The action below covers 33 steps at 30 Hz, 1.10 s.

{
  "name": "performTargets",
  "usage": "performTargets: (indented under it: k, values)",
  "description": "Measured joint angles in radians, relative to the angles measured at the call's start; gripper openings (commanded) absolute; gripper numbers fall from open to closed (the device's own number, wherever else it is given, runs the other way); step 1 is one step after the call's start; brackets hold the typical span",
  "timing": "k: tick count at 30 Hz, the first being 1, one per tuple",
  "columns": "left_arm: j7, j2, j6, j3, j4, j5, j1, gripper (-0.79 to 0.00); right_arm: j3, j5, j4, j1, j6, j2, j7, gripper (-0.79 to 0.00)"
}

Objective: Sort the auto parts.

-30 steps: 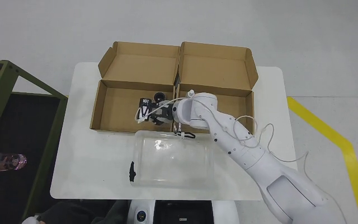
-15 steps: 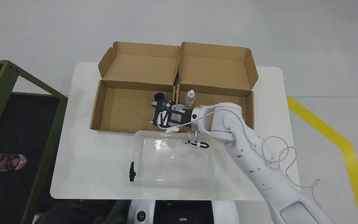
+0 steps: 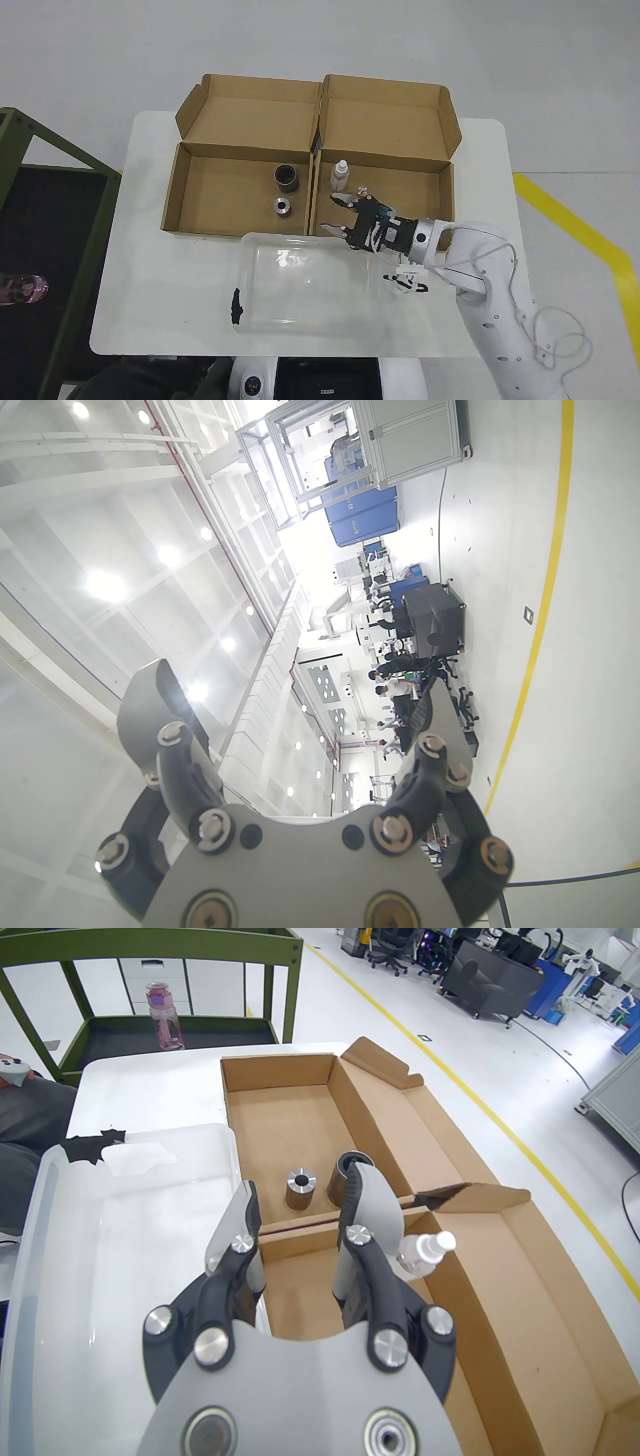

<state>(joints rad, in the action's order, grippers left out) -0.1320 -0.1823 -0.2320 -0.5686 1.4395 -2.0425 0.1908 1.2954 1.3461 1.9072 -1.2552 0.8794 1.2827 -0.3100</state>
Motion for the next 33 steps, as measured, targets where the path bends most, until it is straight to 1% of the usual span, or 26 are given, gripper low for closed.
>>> performTargets:
  k: [6,11,14,19,28,33]
  values:
    - [0.000,0.000,0.000,0.000,0.000,0.000,0.000,0.000,0.112,0.021,0.033,-0.103,0.009,-0.023,0.083,-0.453]
    - [0.000,0.000,0.000,0.000,0.000,0.000,0.000,0.000,0.202,0.049,0.050,-0.188,0.009,-0.039,0.176,-0.434]
    - [0.000,0.000,0.000,0.000,0.000,0.000,0.000,0.000,0.258,0.066,0.050,-0.232,0.011,-0.048,0.229,-0.409]
    - [0.000,0.000,0.000,0.000,0.000,0.000,0.000,0.000,0.356,0.074,0.038,-0.299,-0.010,-0.060,0.319,-0.409]
    - [0.000,0.000,0.000,0.000,0.000,0.000,0.000,0.000,0.495,0.076,0.007,-0.393,-0.055,-0.076,0.447,-0.400]
    - [0.000,0.000,0.000,0.000,0.000,0.000,0.000,0.000,0.538,0.078,-0.005,-0.426,-0.065,-0.082,0.490,-0.403]
